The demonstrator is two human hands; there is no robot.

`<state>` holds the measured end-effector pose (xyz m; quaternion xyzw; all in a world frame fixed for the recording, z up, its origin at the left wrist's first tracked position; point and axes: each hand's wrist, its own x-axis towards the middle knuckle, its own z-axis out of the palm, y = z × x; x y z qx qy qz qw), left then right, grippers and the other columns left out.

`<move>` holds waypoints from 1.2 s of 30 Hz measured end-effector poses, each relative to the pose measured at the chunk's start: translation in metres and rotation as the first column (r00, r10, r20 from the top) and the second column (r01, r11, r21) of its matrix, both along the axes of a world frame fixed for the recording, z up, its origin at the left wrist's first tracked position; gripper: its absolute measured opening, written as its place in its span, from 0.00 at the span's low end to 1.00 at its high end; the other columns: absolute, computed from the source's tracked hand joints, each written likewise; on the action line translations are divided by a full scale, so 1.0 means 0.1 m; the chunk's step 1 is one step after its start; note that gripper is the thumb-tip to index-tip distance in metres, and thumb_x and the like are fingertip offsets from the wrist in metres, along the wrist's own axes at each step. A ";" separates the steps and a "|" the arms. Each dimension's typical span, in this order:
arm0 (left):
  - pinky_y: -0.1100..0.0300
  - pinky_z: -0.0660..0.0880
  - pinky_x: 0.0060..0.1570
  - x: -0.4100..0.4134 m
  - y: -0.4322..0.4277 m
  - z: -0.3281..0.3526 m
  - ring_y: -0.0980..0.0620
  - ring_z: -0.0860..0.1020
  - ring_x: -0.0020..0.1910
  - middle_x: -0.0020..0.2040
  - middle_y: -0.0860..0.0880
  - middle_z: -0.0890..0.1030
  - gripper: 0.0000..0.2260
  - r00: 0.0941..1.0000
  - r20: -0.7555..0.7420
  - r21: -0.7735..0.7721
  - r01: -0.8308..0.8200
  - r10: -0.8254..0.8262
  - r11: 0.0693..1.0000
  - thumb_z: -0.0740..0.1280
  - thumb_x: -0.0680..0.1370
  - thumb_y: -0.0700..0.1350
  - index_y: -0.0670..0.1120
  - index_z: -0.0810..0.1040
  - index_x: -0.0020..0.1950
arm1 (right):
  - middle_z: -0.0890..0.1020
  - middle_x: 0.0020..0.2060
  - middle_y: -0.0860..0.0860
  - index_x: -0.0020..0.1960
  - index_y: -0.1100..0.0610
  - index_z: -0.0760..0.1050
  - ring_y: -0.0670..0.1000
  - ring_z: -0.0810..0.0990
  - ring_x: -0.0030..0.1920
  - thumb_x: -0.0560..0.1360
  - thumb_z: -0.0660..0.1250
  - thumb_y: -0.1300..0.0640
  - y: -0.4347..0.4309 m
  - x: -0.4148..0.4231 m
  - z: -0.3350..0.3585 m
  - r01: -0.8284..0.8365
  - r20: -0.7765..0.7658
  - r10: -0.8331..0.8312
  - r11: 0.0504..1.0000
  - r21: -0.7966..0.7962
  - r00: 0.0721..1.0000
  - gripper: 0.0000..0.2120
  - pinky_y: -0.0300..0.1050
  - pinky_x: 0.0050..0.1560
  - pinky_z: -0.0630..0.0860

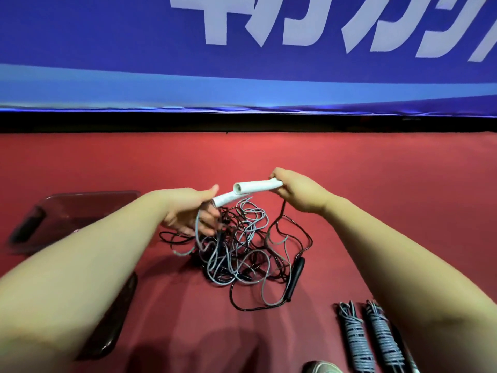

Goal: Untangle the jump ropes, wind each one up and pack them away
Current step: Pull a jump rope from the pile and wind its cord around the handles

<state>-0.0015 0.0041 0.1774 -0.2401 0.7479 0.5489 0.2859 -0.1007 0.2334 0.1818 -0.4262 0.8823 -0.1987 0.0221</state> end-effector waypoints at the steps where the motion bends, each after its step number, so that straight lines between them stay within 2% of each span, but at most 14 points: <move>1: 0.54 0.69 0.53 0.02 -0.09 -0.03 0.47 0.79 0.44 0.56 0.42 0.81 0.29 0.999 0.001 -0.215 0.037 -0.038 0.976 0.51 0.78 0.66 0.43 0.75 0.57 | 0.76 0.45 0.57 0.54 0.62 0.70 0.56 0.72 0.43 0.79 0.59 0.57 0.02 0.00 0.03 0.005 -0.065 -0.003 1.000 0.027 0.998 0.08 0.48 0.41 0.64; 3: 0.51 0.69 0.57 0.03 -0.19 -0.01 0.44 0.75 0.55 0.68 0.40 0.72 0.33 0.994 -0.063 -0.504 0.045 -0.088 0.863 0.52 0.78 0.64 0.40 0.67 0.70 | 0.77 0.48 0.58 0.55 0.62 0.71 0.58 0.74 0.47 0.79 0.59 0.58 0.02 0.01 0.11 -0.046 -0.169 0.061 0.995 0.093 0.984 0.09 0.49 0.43 0.66; 6: 0.56 0.68 0.56 0.05 -0.11 0.17 0.50 0.74 0.54 0.66 0.44 0.73 0.28 0.944 -0.305 -0.328 0.022 -0.128 0.945 0.55 0.78 0.62 0.43 0.66 0.70 | 0.77 0.49 0.56 0.57 0.59 0.72 0.58 0.75 0.48 0.78 0.60 0.57 -0.12 0.07 0.18 -0.134 -0.277 0.183 0.973 0.185 0.943 0.09 0.48 0.42 0.67; 8: 0.58 0.67 0.61 0.09 0.04 0.30 0.52 0.73 0.58 0.62 0.48 0.76 0.27 0.913 -0.296 -0.289 0.194 -0.280 0.937 0.58 0.76 0.62 0.46 0.66 0.69 | 0.77 0.50 0.56 0.58 0.58 0.71 0.58 0.76 0.48 0.79 0.59 0.56 -0.24 0.11 0.20 -0.114 -0.307 0.174 0.973 0.201 0.936 0.10 0.47 0.40 0.65; 11: 0.58 0.70 0.39 0.11 0.29 0.27 0.49 0.75 0.38 0.43 0.47 0.77 0.27 0.840 -0.198 -0.467 0.373 -0.506 0.802 0.68 0.73 0.60 0.47 0.63 0.64 | 0.78 0.51 0.56 0.59 0.58 0.71 0.59 0.76 0.48 0.79 0.58 0.55 -0.37 0.15 0.22 -0.063 -0.312 0.106 0.987 0.145 0.944 0.11 0.47 0.40 0.64; 13: 0.59 0.66 0.30 0.05 0.39 0.20 0.51 0.71 0.31 0.37 0.49 0.72 0.19 0.833 -0.245 -0.574 0.287 -0.496 0.767 0.67 0.77 0.53 0.45 0.63 0.58 | 0.78 0.50 0.57 0.58 0.59 0.72 0.60 0.76 0.48 0.78 0.60 0.57 -0.42 0.17 0.23 -0.038 -0.312 0.062 0.996 0.084 0.948 0.10 0.47 0.40 0.65; 15: 0.60 0.63 0.29 0.02 0.45 0.18 0.52 0.68 0.32 0.37 0.50 0.69 0.11 0.820 -0.339 -0.632 0.165 -0.461 0.757 0.63 0.79 0.49 0.45 0.64 0.53 | 0.80 0.47 0.57 0.55 0.59 0.72 0.59 0.78 0.47 0.76 0.63 0.61 -0.42 0.20 0.26 -0.018 -0.158 0.015 1.000 -0.017 0.987 0.09 0.48 0.41 0.69; 17: 0.61 0.62 0.31 0.01 0.42 0.19 0.50 0.69 0.36 0.37 0.51 0.69 0.08 0.786 -0.374 -0.666 0.143 -0.493 0.732 0.62 0.80 0.47 0.45 0.65 0.51 | 0.81 0.43 0.55 0.54 0.58 0.72 0.56 0.81 0.43 0.74 0.67 0.63 -0.35 0.18 0.33 -0.004 0.299 0.049 0.989 -0.151 0.953 0.09 0.44 0.43 0.74; 19: 0.60 0.63 0.33 0.03 0.35 0.22 0.49 0.70 0.39 0.39 0.51 0.71 0.06 0.761 -0.370 -0.693 0.156 -0.532 0.704 0.63 0.79 0.45 0.46 0.67 0.52 | 0.76 0.37 0.53 0.56 0.58 0.71 0.51 0.78 0.36 0.75 0.66 0.58 -0.21 0.14 0.37 0.044 0.722 0.180 0.959 -0.280 0.668 0.11 0.41 0.43 0.73; 21: 0.58 0.64 0.37 0.04 0.28 0.24 0.49 0.71 0.41 0.43 0.50 0.74 0.09 0.749 -0.361 -0.703 0.174 -0.556 0.690 0.65 0.78 0.45 0.46 0.71 0.57 | 0.69 0.29 0.49 0.58 0.57 0.71 0.46 0.69 0.27 0.75 0.58 0.47 -0.12 0.10 0.34 0.172 0.888 0.229 0.932 -0.318 0.398 0.18 0.41 0.40 0.69; 25: 0.58 0.67 0.45 0.04 0.25 0.20 0.49 0.74 0.47 0.50 0.50 0.76 0.14 0.735 -0.303 -0.712 0.249 -0.607 0.657 0.67 0.77 0.45 0.48 0.71 0.62 | 0.63 0.24 0.46 0.47 0.57 0.71 0.45 0.60 0.24 0.81 0.53 0.48 -0.15 0.12 0.24 0.190 0.899 0.070 0.967 -0.167 0.433 0.14 0.41 0.34 0.62; 29: 0.68 0.64 0.29 0.06 0.29 0.18 0.59 0.70 0.30 0.37 0.54 0.71 0.07 0.761 -0.340 -0.620 0.260 -0.552 0.740 0.67 0.77 0.44 0.52 0.69 0.46 | 0.65 0.24 0.45 0.41 0.54 0.69 0.44 0.64 0.25 0.80 0.56 0.51 -0.24 0.16 0.27 0.289 0.923 0.152 0.921 -0.263 0.354 0.11 0.37 0.30 0.67; 33: 0.58 0.67 0.39 0.07 0.36 0.18 0.50 0.73 0.40 0.45 0.47 0.76 0.14 0.757 -0.446 -0.589 0.154 -0.478 0.793 0.65 0.78 0.51 0.44 0.71 0.59 | 0.65 0.24 0.44 0.41 0.52 0.68 0.42 0.60 0.23 0.81 0.54 0.50 -0.33 0.20 0.29 0.383 0.904 0.272 0.836 -0.392 0.331 0.12 0.32 0.27 0.65; 36: 0.53 0.68 0.38 0.05 0.45 0.13 0.46 0.73 0.38 0.51 0.41 0.77 0.13 0.733 -0.537 -0.592 0.023 -0.416 0.806 0.61 0.80 0.45 0.42 0.66 0.62 | 0.66 0.24 0.44 0.42 0.52 0.68 0.42 0.58 0.22 0.82 0.52 0.50 -0.41 0.24 0.31 0.418 0.884 0.319 0.791 -0.447 0.342 0.14 0.32 0.24 0.62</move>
